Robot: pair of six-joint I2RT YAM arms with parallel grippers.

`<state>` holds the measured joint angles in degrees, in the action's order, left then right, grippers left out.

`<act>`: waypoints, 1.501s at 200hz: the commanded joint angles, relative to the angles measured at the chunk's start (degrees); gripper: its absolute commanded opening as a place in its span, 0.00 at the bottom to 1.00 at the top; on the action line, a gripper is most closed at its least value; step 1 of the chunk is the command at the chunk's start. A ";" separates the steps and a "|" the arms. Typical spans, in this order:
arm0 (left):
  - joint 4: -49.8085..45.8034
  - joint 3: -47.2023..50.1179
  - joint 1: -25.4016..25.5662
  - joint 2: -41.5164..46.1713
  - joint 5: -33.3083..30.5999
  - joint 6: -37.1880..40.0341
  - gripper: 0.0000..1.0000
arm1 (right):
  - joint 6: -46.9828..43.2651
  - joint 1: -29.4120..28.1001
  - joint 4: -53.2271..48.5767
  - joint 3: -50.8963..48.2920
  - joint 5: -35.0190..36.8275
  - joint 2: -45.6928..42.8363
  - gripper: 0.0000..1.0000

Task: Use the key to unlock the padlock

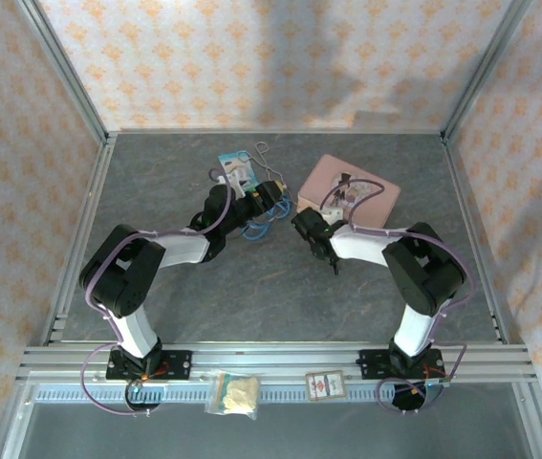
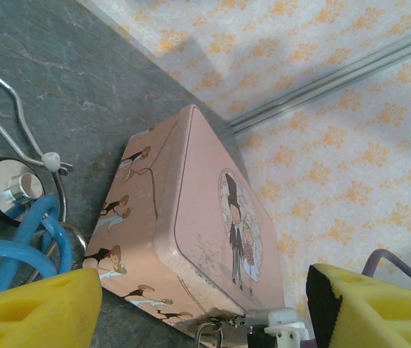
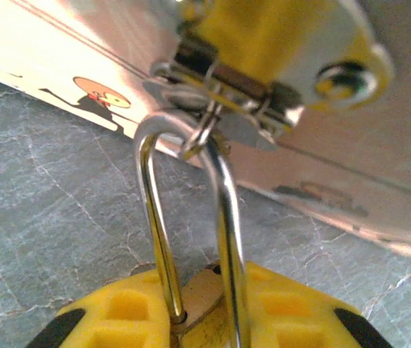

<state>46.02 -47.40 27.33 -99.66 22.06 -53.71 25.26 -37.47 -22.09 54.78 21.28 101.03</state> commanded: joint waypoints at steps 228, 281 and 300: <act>-0.61 -9.71 -0.13 -6.58 2.19 3.79 0.73 | -20.39 8.82 9.80 -5.35 -32.52 -11.31 0.00; -5.18 -17.73 1.71 -15.42 2.09 5.50 0.73 | -16.71 9.26 7.57 -7.83 -34.59 -12.60 0.00; -6.52 -19.30 2.70 -17.06 2.52 6.05 0.73 | -16.37 9.65 7.92 -8.97 -34.85 -13.54 0.00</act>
<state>42.46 -64.14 28.71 -114.91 23.59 -49.67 6.90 -28.34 -14.33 47.07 -11.25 90.39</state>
